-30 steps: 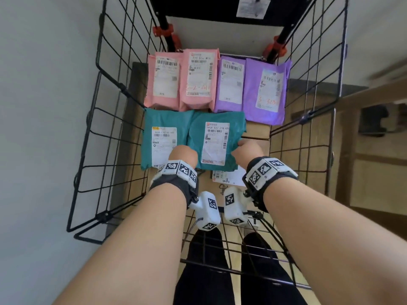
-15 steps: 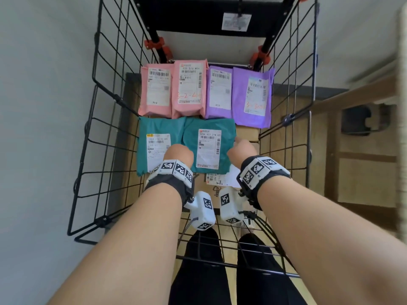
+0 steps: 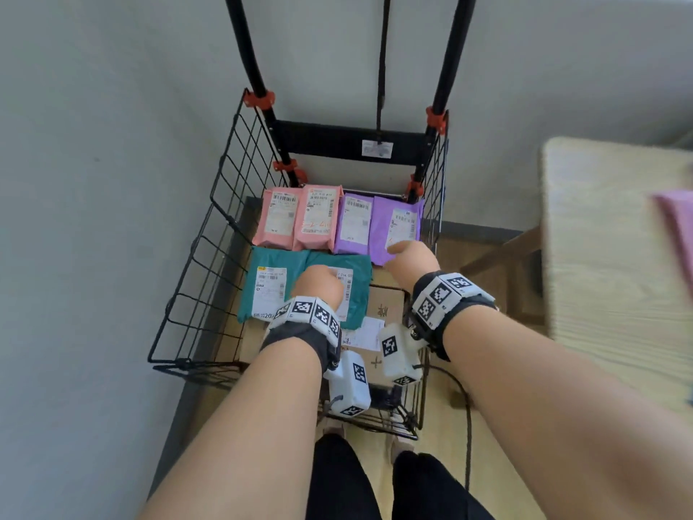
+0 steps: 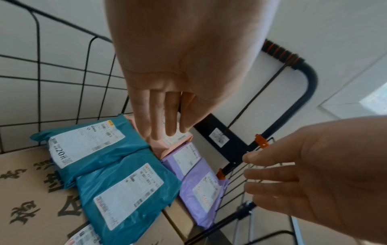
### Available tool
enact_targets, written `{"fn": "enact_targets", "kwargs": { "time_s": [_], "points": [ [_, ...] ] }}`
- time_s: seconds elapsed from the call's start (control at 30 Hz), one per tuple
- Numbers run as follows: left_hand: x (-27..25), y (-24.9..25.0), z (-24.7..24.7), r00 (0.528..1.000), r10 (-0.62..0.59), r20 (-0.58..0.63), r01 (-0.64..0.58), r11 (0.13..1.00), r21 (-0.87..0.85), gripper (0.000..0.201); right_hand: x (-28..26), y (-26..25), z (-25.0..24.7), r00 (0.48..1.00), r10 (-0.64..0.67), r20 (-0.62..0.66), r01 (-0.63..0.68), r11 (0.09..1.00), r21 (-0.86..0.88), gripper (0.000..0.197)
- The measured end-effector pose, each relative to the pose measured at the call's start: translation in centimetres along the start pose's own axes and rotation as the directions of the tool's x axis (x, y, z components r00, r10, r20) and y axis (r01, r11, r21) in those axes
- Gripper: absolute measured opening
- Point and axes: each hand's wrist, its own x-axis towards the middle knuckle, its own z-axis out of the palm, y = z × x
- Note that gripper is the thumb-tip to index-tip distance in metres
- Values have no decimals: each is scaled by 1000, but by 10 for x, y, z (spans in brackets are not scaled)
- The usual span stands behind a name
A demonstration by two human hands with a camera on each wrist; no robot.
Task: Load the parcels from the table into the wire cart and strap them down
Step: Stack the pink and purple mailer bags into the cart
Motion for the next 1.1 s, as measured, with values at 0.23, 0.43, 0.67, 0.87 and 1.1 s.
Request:
{"fn": "enact_targets", "kwargs": {
  "time_s": [0.23, 0.43, 0.67, 0.87, 1.1],
  "points": [
    [-58, 62, 1, 989, 141, -40, -143, 988, -50, 37, -48, 35, -70, 991, 7, -132, 11, 990, 139, 43],
    [-86, 107, 22, 958, 284, 22, -285, 958, 27, 39, -83, 84, -111, 939, 198, -281, -111, 949, 296, 41],
    [-117, 157, 65, 912, 396, 107, -403, 913, 63, 46, -132, 154, -136, 870, 341, -356, -185, 896, 405, 41],
    [-160, 218, 119, 824, 528, 206, -561, 810, 168, 36, -163, 238, -177, 788, 452, -418, -248, 855, 456, 41],
    [-192, 298, 192, 831, 512, 217, -545, 827, 139, 38, -178, 339, -237, 744, 503, -440, -330, 849, 413, 36]
  ]
}}
